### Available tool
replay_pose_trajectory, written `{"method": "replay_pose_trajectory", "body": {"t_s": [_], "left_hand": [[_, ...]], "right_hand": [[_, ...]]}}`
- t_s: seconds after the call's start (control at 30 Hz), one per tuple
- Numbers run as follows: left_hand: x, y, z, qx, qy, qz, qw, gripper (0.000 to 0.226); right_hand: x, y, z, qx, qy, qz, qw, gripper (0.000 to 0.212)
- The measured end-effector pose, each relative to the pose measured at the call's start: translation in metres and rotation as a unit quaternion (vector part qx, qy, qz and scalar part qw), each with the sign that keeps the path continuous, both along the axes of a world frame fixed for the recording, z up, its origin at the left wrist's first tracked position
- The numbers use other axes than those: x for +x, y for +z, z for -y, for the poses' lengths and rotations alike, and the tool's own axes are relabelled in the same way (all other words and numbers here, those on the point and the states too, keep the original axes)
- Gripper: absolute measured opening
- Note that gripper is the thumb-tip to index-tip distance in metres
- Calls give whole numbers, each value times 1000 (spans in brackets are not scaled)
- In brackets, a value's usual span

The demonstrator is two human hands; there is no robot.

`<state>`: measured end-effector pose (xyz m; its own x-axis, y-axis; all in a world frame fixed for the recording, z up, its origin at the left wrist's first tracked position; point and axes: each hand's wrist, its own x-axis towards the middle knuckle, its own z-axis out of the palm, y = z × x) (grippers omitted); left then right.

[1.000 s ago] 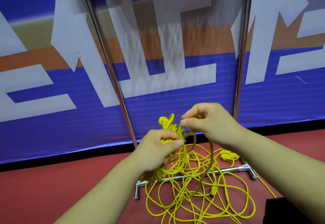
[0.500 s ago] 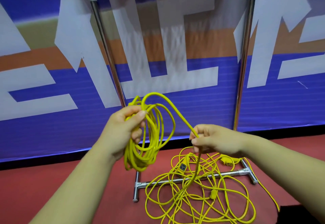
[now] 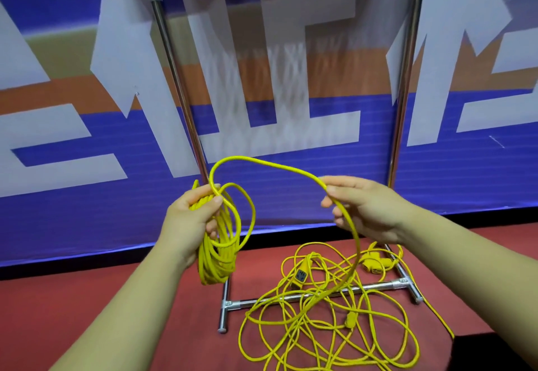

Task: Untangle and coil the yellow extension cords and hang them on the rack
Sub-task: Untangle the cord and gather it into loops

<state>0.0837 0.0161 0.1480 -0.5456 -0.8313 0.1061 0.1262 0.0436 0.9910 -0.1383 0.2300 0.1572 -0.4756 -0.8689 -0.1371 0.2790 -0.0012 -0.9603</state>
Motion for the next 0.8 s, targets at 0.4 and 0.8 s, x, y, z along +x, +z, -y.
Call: {"method": "replay_pose_trajectory", "body": {"t_s": [0.4, 0.8], "left_hand": [[-5, -8, 4, -46, 100, -30, 993, 22], [-23, 12, -65, -10, -113, -46, 992, 21]], "right_hand": [[13, -6, 9, 154, -155, 82, 972, 13], [22, 6, 11, 57, -92, 63, 992, 12]]}}
